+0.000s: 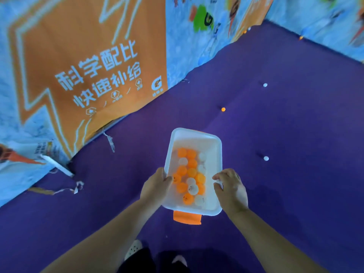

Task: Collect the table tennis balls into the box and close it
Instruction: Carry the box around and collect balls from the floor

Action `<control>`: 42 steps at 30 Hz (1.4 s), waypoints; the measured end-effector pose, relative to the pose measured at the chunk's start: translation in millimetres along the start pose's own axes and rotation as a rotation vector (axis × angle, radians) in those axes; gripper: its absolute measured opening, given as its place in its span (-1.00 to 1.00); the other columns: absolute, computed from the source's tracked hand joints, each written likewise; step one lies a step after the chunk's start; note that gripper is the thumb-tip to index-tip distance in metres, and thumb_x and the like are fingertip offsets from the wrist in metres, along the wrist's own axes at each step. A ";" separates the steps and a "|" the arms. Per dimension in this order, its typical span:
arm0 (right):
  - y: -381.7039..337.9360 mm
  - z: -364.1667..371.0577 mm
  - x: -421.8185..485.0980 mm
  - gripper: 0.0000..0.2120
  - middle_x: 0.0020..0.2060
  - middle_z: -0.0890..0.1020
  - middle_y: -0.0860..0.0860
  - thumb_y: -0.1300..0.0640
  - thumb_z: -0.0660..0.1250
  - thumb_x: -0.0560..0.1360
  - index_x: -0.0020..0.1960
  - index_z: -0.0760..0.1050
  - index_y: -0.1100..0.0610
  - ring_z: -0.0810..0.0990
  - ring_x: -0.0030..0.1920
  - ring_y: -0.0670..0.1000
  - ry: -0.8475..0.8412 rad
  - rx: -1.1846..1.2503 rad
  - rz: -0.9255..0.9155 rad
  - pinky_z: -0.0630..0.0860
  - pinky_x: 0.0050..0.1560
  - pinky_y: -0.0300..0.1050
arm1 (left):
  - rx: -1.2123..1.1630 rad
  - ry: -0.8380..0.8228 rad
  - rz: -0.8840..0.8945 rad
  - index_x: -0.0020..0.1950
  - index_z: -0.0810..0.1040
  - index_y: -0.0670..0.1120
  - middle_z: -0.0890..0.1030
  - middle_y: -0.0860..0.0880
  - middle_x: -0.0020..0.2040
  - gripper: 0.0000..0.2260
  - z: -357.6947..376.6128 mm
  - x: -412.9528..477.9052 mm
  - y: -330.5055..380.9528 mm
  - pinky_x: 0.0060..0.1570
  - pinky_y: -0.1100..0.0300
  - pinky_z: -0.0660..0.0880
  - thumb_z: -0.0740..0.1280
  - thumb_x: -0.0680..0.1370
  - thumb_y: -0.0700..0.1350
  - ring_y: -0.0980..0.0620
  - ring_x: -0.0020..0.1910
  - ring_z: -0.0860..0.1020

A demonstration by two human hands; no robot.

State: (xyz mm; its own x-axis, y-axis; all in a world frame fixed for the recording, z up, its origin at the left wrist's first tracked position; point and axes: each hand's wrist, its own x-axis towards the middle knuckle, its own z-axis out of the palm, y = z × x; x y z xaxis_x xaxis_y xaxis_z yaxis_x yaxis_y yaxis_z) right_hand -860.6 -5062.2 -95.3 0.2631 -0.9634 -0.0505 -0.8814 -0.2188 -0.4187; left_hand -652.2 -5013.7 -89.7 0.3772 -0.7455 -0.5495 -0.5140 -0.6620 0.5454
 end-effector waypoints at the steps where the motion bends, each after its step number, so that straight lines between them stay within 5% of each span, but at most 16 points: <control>1: -1.4 -7.7 6.7 -0.88 0.00 0.55 -0.01 0.24 0.33 0.48 0.01 0.57 0.12 0.53 0.01 -0.04 -0.006 -0.009 0.002 0.51 -0.19 -0.27 | 0.005 0.005 0.001 -0.12 0.33 -0.08 0.43 -0.01 -0.29 -0.86 -2.9 1.9 6.3 -0.35 0.13 0.30 0.14 0.57 -0.03 0.03 -0.34 0.41; 5: -4.9 -29.2 42.3 -0.83 0.04 0.54 -0.06 0.21 0.22 0.54 0.06 0.54 0.08 0.49 0.05 -0.10 -0.028 -0.020 0.029 0.35 -0.22 -0.42 | 0.004 0.003 0.022 -0.10 0.35 -0.10 0.44 -0.04 -0.28 -0.86 -13.3 26.3 36.6 -0.35 0.12 0.30 0.13 0.57 -0.05 0.02 -0.35 0.41; 10: -8.2 -45.7 101.8 -0.80 0.03 0.58 -0.08 0.24 0.20 0.53 0.06 0.53 0.05 0.54 0.00 -0.11 -0.012 0.034 0.119 0.55 -0.11 -0.27 | 0.061 -0.012 0.086 -0.21 0.28 -0.06 0.40 -0.02 -0.31 -0.81 -29.6 84.6 78.1 -0.39 0.13 0.25 0.13 0.59 -0.05 0.03 -0.36 0.38; 16: -16.5 -62.4 184.3 -0.79 0.00 0.59 -0.08 0.23 0.18 0.53 0.06 0.54 0.07 0.51 -0.10 -0.10 -0.011 0.111 0.324 0.42 -0.23 -0.30 | 0.098 -0.059 0.178 -0.09 0.36 -0.13 0.48 -0.07 -0.23 -0.84 -69.6 170.9 134.7 -0.29 0.09 0.37 0.14 0.60 -0.06 -0.01 -0.29 0.47; 22: -13.6 -77.3 254.4 -0.82 -0.06 0.59 -0.10 0.22 0.19 0.51 -0.01 0.55 0.07 0.55 -0.13 -0.03 0.059 0.184 0.477 0.49 -0.19 -0.15 | 0.735 -0.079 0.477 0.30 0.36 -0.13 0.39 -0.09 0.20 -0.71 -100.9 245.2 190.2 -0.04 0.26 0.48 0.19 0.57 -0.23 0.06 0.04 0.51; 26: 6.8 -88.1 300.5 -0.80 -0.10 0.59 -0.14 0.24 0.20 0.49 -0.04 0.56 0.04 0.55 -0.15 -0.05 0.102 0.218 0.547 0.45 -0.26 -0.21 | 0.871 -0.096 0.540 0.36 0.34 -0.09 0.35 -0.08 0.24 -0.63 -100.0 297.2 226.3 -0.03 0.28 0.47 0.16 0.56 -0.27 0.05 0.10 0.50; 37: 94.4 -118.9 512.3 -0.79 -0.12 0.60 -0.15 0.24 0.18 0.50 -0.06 0.56 0.02 0.57 -0.14 -0.08 0.122 0.341 0.593 0.55 -0.17 -0.11 | 0.661 -0.066 0.442 0.39 0.31 -0.09 0.36 -0.06 0.25 -0.64 -92.3 452.3 374.6 0.01 0.28 0.47 0.19 0.58 -0.18 0.07 0.11 0.50; 42: 127.7 -138.2 614.7 -0.79 -0.11 0.59 -0.14 0.22 0.18 0.51 -0.01 0.56 0.03 0.57 -0.13 -0.04 0.059 0.311 0.575 0.54 -0.16 -0.10 | 0.225 0.060 0.240 0.25 0.45 -0.19 0.39 0.04 -0.29 -0.71 -92.0 535.4 435.6 0.06 -0.07 0.47 0.21 0.59 -0.07 0.12 -0.31 0.39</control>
State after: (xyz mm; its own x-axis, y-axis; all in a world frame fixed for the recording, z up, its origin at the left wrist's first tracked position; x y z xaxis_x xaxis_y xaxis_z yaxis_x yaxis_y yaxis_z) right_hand -865.6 -5703.8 -54.5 -0.2459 -0.9222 -0.2983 -0.7184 0.3800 -0.5826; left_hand -603.3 -5708.3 -88.0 0.2662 -0.8857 -0.3803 -0.7482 -0.4386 0.4979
